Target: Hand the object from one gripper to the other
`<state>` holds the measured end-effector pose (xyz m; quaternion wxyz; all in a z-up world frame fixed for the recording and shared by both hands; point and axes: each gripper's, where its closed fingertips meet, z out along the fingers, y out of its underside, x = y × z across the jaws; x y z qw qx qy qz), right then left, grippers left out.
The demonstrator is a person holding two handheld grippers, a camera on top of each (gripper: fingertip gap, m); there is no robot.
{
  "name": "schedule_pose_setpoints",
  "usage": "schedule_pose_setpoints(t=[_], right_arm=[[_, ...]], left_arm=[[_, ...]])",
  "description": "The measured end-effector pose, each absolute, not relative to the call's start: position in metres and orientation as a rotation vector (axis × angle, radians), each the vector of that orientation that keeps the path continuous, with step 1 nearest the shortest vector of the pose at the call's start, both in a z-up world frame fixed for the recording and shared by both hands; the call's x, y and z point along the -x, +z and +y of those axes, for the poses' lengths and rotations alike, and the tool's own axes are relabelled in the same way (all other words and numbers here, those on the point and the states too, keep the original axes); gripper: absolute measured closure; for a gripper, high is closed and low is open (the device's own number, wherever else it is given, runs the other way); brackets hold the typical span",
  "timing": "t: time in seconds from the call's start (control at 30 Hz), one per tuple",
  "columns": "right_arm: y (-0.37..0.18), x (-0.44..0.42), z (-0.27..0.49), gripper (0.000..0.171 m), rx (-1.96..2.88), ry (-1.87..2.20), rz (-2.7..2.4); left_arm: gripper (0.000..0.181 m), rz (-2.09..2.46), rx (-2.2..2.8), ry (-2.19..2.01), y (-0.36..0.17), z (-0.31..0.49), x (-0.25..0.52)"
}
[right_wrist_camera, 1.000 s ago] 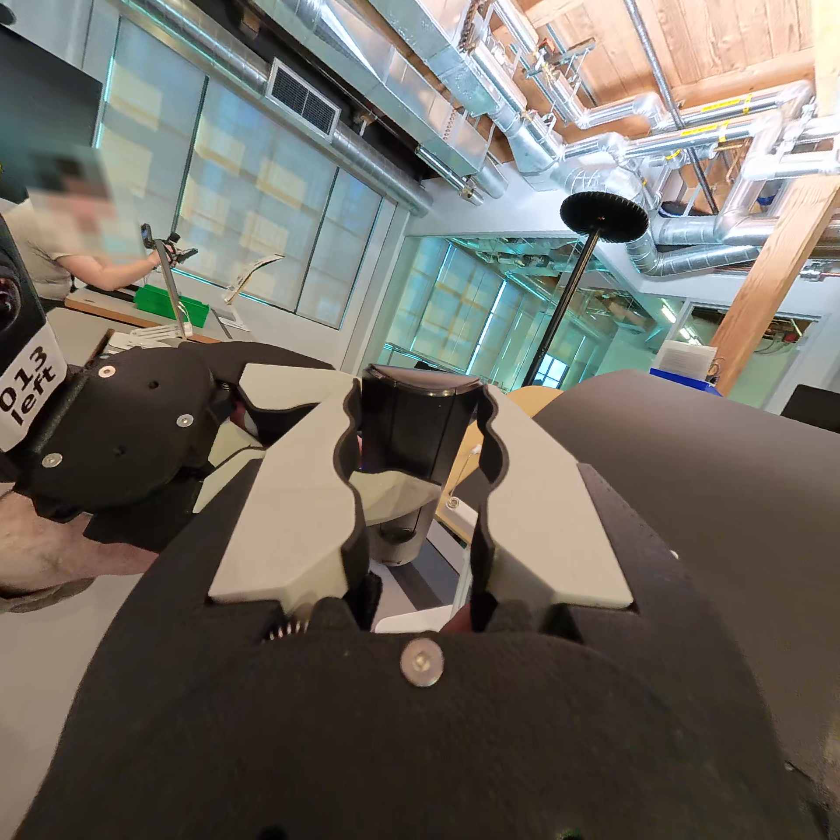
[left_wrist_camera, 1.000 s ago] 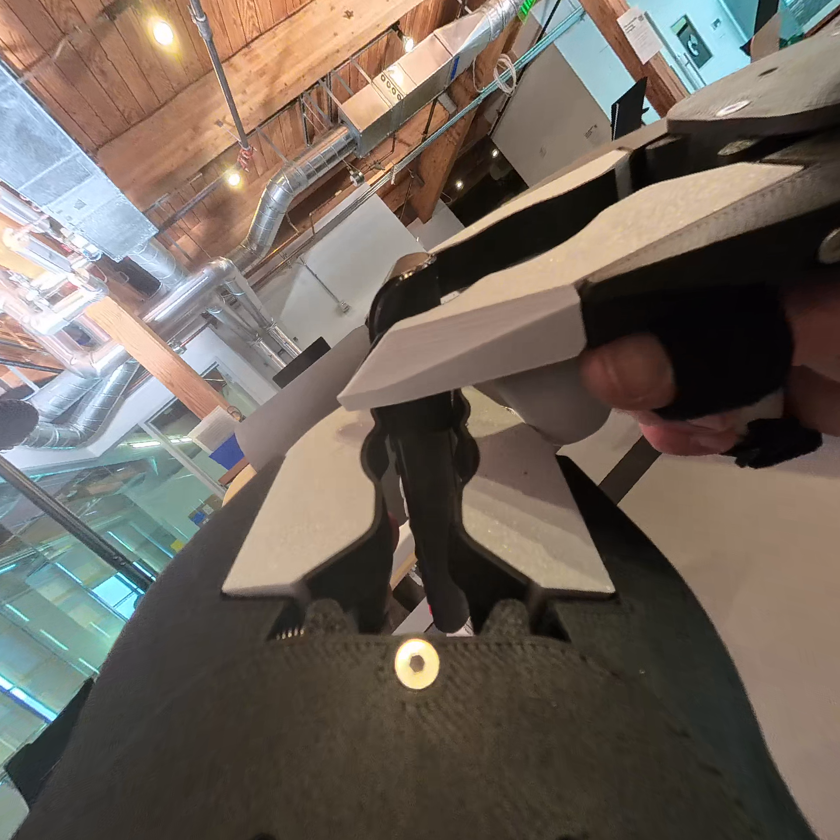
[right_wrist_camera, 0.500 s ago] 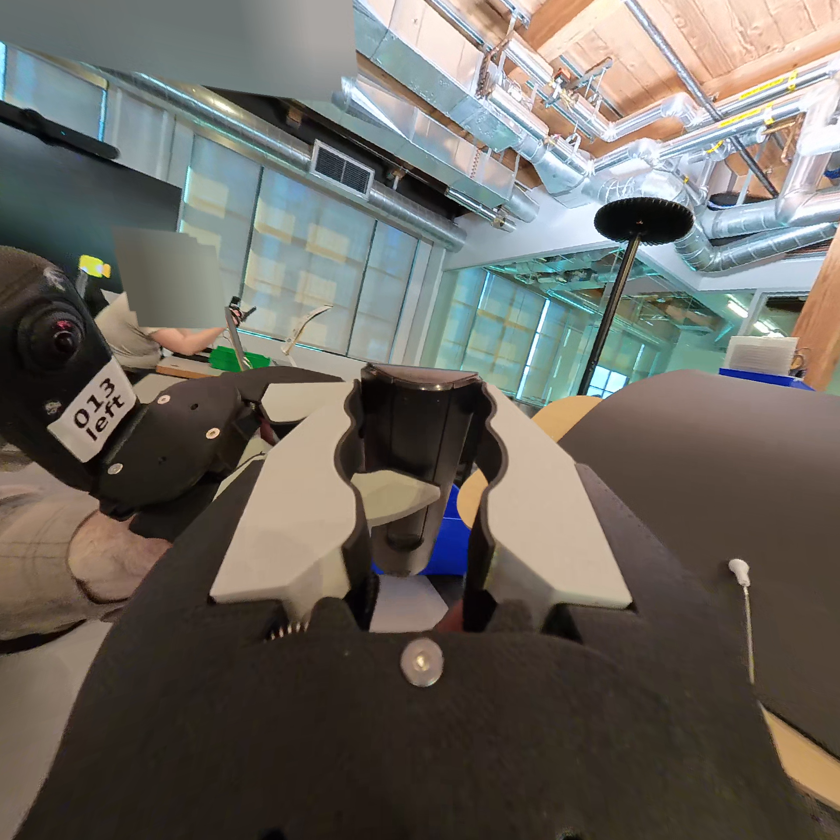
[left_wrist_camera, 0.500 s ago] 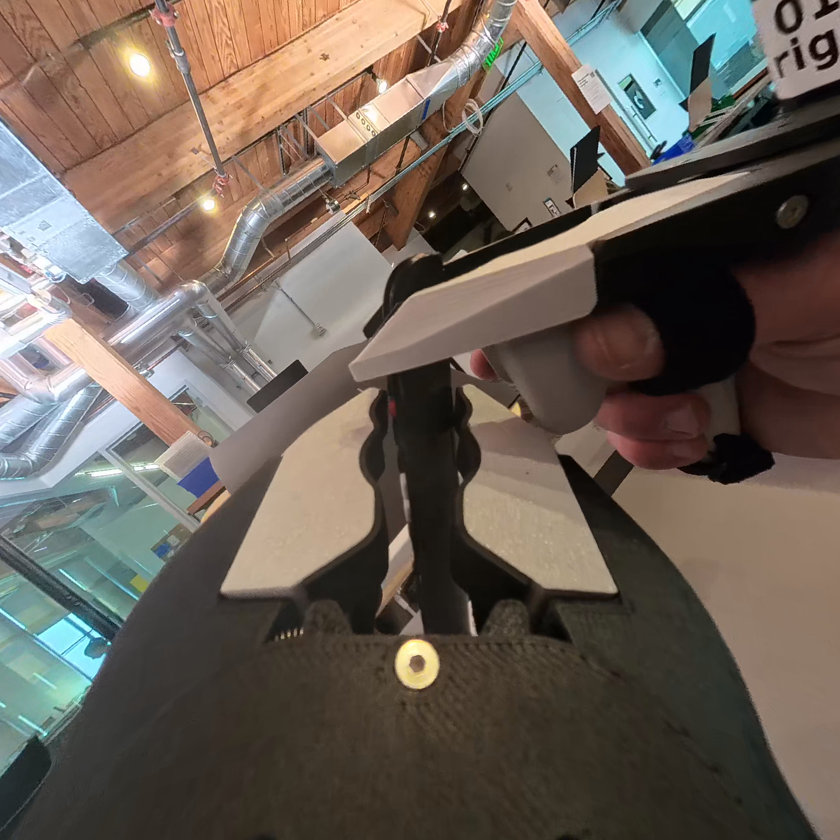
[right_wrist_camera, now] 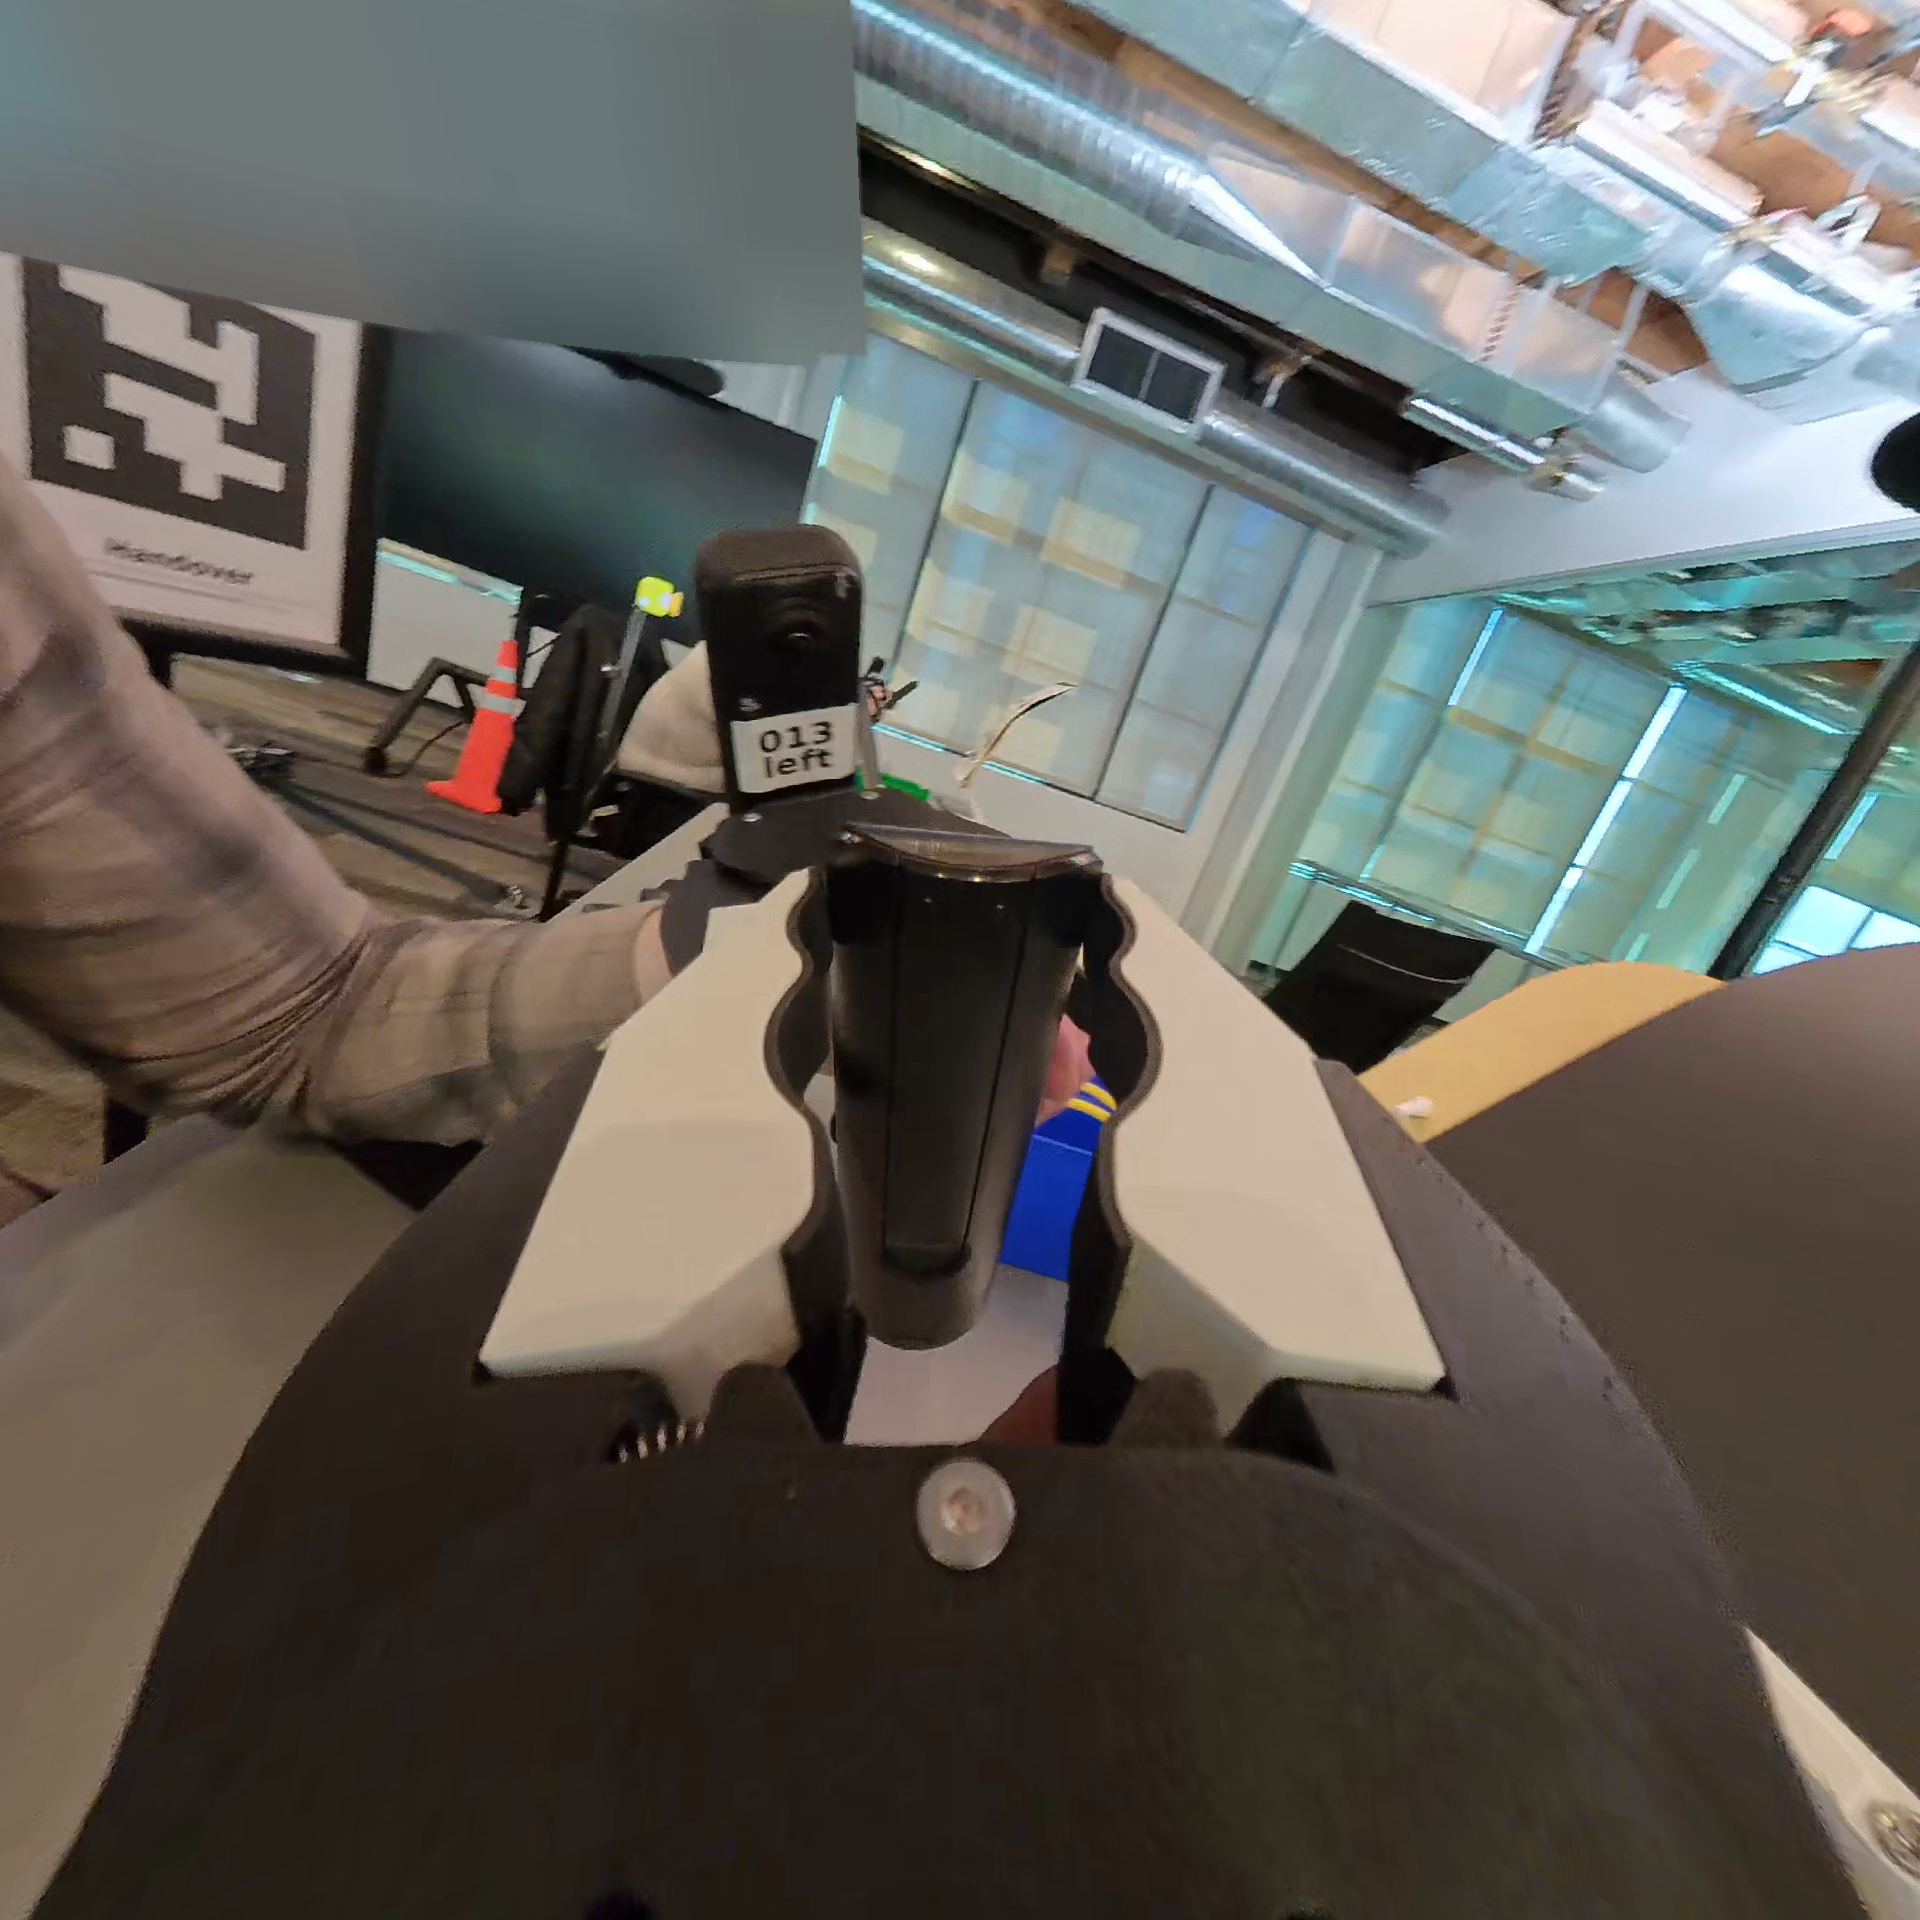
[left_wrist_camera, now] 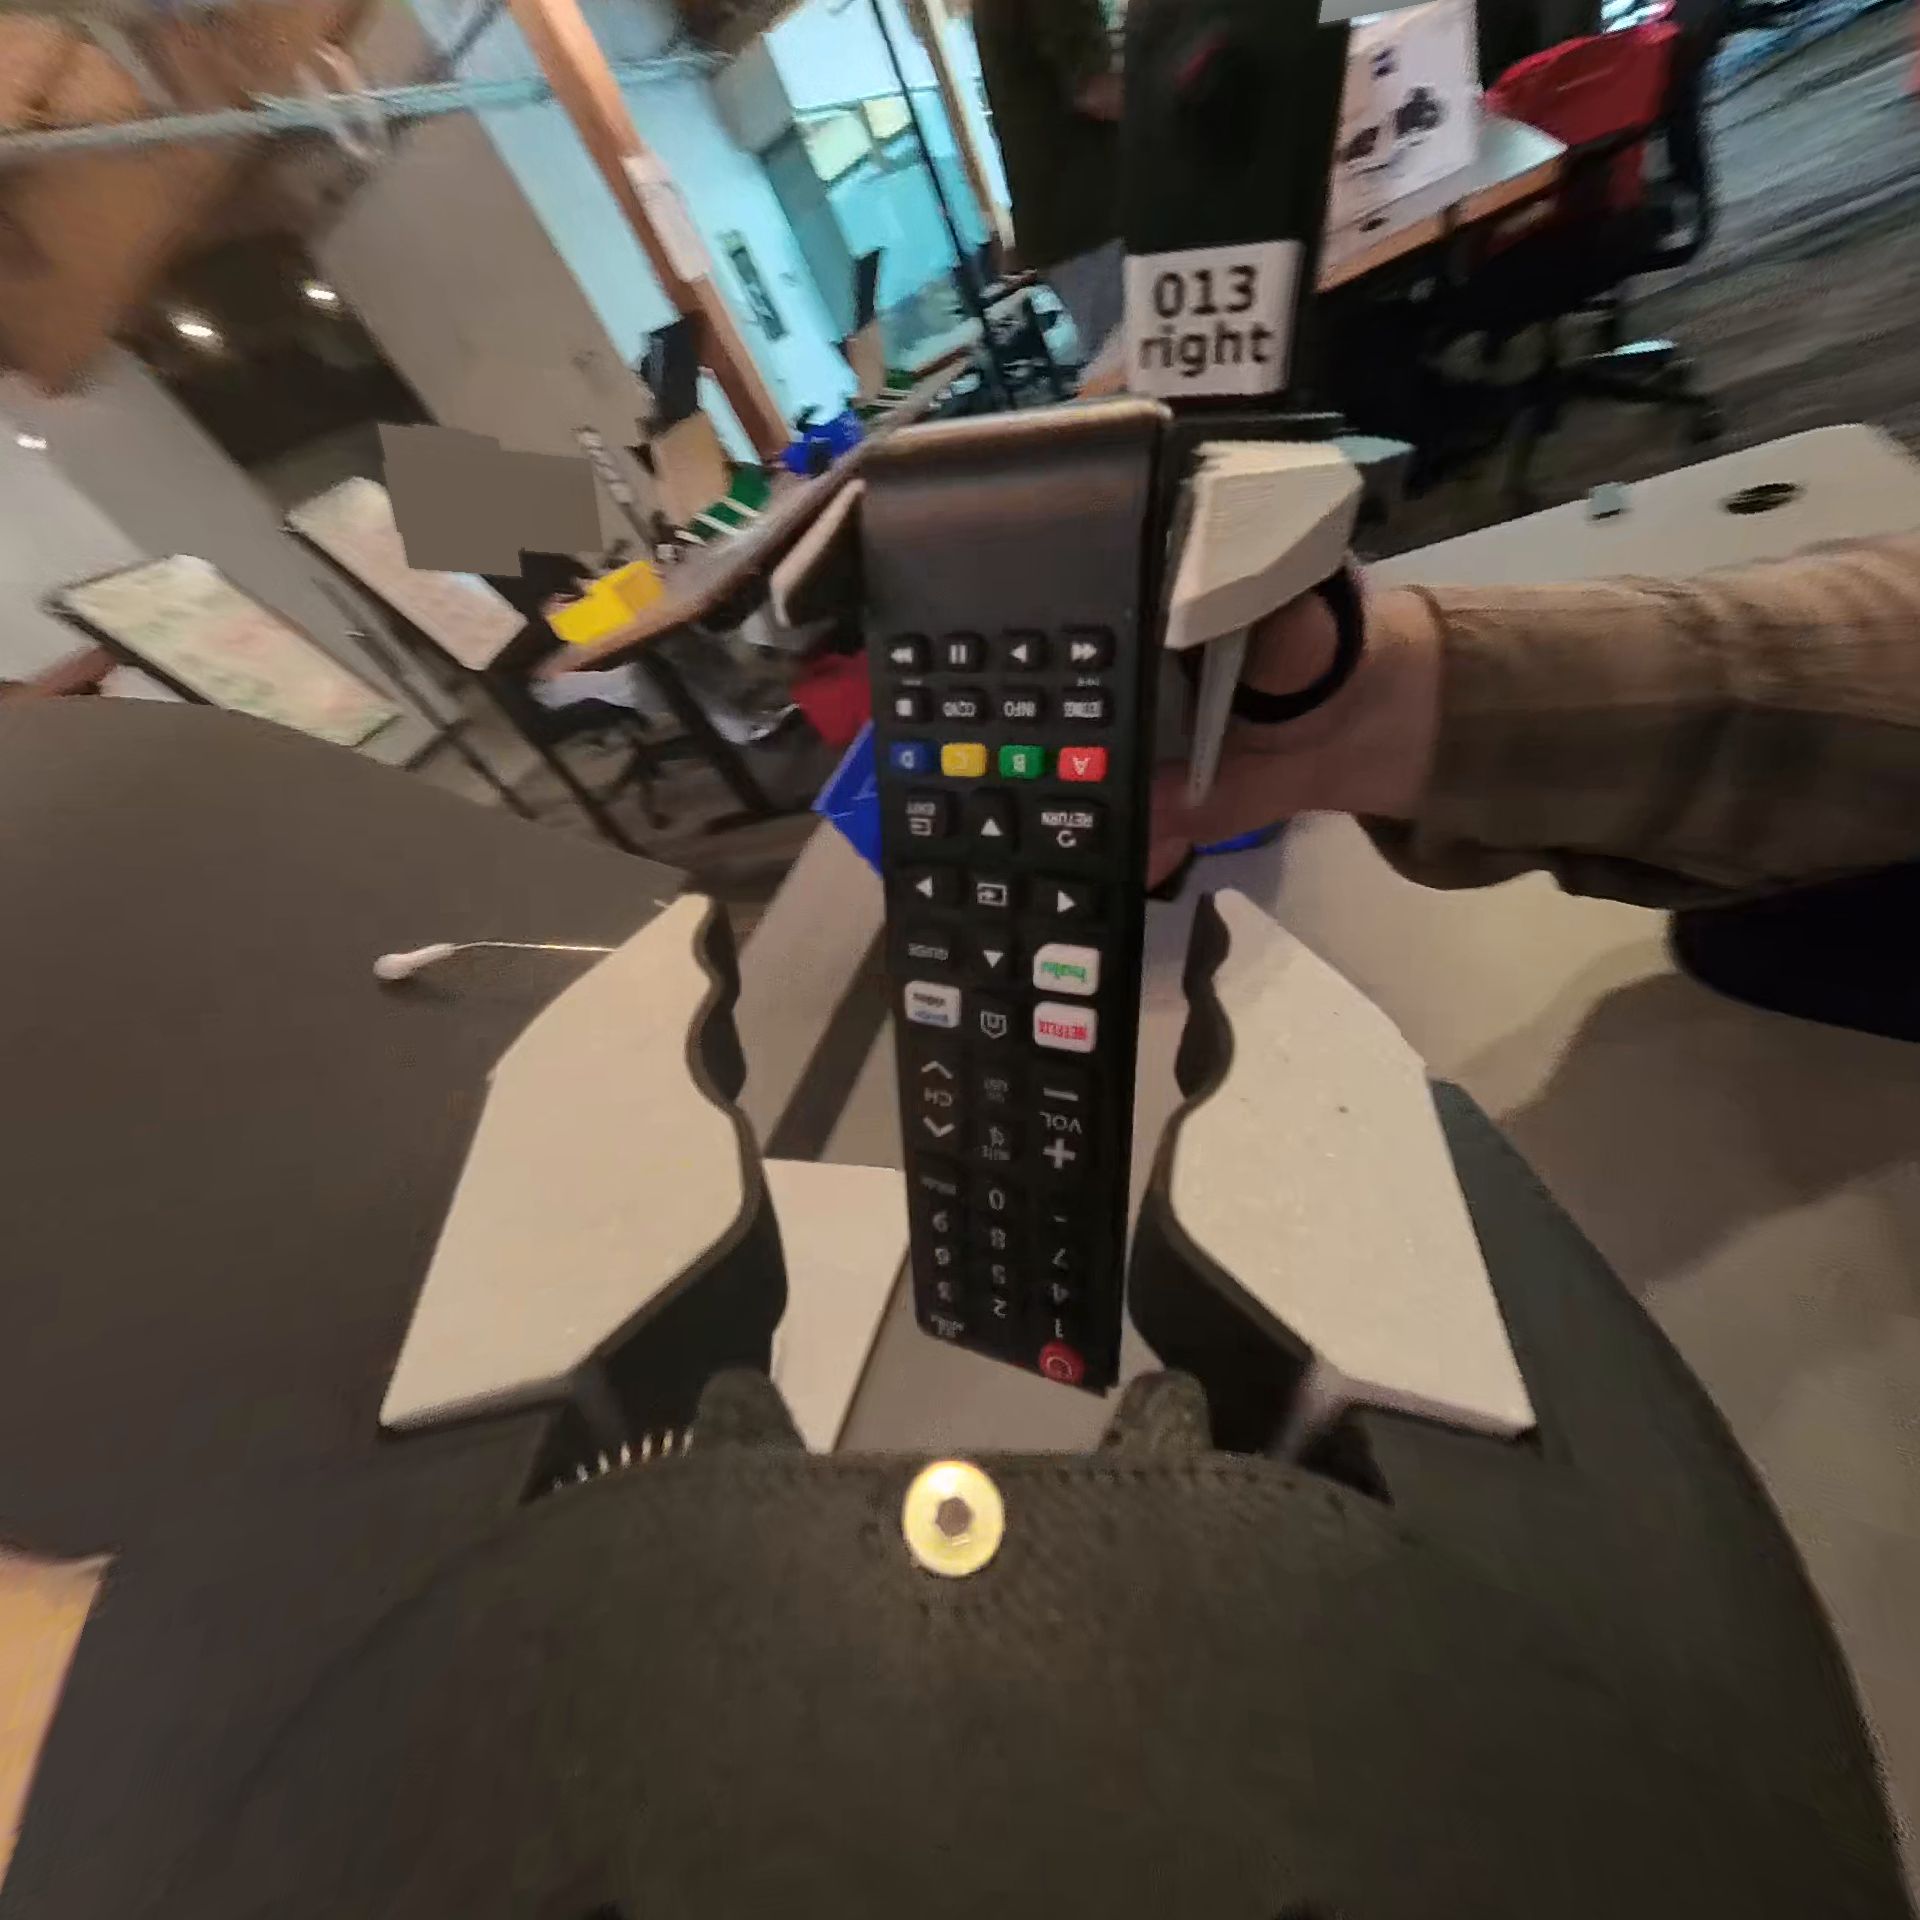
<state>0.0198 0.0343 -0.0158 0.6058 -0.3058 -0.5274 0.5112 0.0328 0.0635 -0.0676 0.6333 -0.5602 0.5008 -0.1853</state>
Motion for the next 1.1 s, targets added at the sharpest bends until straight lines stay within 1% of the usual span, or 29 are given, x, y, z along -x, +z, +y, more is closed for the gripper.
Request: schedule_pose_setpoints(t=[0.03,0.13,0.17,0.3,0.57,0.6,0.77,0.87,0.93,1.0,1.03,1.1], right_arm=[[-0.017,-0.019,0.030,0.125,0.699,1.191,-1.240],[-0.022,-0.015,0.023,0.125,0.695,1.196,-1.285],[-0.024,-0.014,0.022,0.125,0.697,1.195,-1.296],[-0.026,-0.015,0.021,0.125,0.696,1.195,-1.318],[-0.022,-0.015,0.019,0.125,0.685,1.161,-1.303],[-0.021,-0.015,0.021,0.124,0.692,1.150,-1.295],[-0.022,-0.013,0.035,0.108,0.745,1.021,-1.277],[-0.026,-0.010,0.035,0.106,0.751,0.963,-1.307],[-0.027,-0.007,0.033,0.111,0.748,0.936,-1.312],[-0.026,-0.002,0.037,0.120,0.764,0.880,-1.289],[-0.026,-0.001,0.042,0.129,0.781,0.847,-1.268],[-0.025,0.001,0.049,0.131,0.816,0.804,-1.242]], left_arm=[[0.102,1.172,1.286,-0.445,-0.073,0.061,-0.036],[0.120,1.229,1.266,-0.440,-0.083,0.057,-0.044],[0.129,1.255,1.266,-0.450,-0.087,0.054,-0.047],[0.129,1.265,1.256,-0.434,-0.091,0.054,-0.050],[0.129,1.179,1.187,-0.434,-0.082,0.058,-0.055],[0.129,1.168,1.185,-0.424,-0.081,0.059,-0.054],[0.130,1.064,1.172,-0.328,-0.070,0.072,-0.045],[0.130,1.013,1.154,-0.314,-0.064,0.074,-0.042],[0.130,0.985,1.164,-0.284,-0.064,0.078,-0.041],[0.130,0.976,1.166,-0.218,-0.066,0.082,-0.041],[0.130,0.967,1.170,-0.181,-0.066,0.085,-0.041],[0.130,0.915,1.190,-0.074,-0.065,0.093,-0.035]])
